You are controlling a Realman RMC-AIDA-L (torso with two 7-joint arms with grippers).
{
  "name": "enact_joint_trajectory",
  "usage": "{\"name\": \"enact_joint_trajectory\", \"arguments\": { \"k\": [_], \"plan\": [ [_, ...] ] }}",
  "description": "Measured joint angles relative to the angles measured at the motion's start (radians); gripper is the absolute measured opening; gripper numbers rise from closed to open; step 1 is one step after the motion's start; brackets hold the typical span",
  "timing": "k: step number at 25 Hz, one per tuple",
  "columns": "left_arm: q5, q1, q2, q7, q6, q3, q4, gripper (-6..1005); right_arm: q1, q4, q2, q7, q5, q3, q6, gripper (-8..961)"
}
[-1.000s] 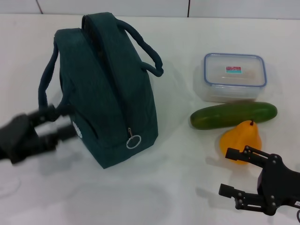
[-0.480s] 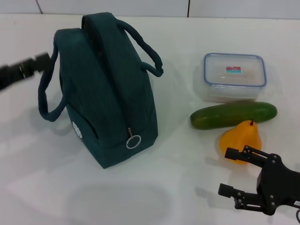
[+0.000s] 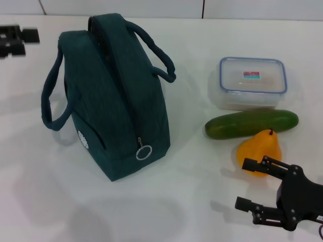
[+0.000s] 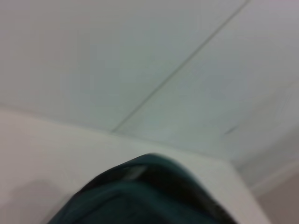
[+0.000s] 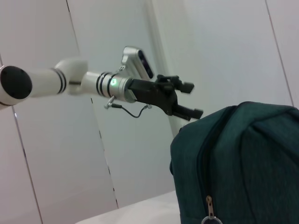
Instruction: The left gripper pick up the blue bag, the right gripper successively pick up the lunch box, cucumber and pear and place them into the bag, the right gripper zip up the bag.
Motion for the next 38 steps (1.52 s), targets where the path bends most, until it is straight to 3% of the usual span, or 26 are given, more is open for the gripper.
{"name": "enact_joint_trajectory", "arguments": {
  "k": [3, 11, 18, 27, 38],
  "plan": [
    [0.103, -0.049, 0.015, -0.095, 0.039, 0.008, 0.007, 865, 0.000, 0.000, 0.000, 0.000, 0.000, 0.002, 0.000, 820],
    [0.128, -0.129, 0.031, -0.199, 0.089, 0.153, -0.027, 863, 0.009, 0.001, 0.000, 0.000, 0.000, -0.005, 0.009, 820],
    [0.183, -0.158, 0.017, -0.214, 0.073, 0.154, -0.030, 862, 0.012, 0.003, 0.002, 0.000, 0.000, -0.006, 0.022, 820],
    [0.258, -0.190, -0.024, -0.217, 0.032, 0.154, -0.028, 860, 0.012, 0.006, 0.002, 0.001, 0.000, -0.006, 0.036, 819],
    [0.263, -0.212, -0.032, -0.237, 0.019, 0.155, -0.027, 858, 0.012, 0.007, 0.002, 0.007, 0.000, -0.006, 0.046, 819]
  ]
}}
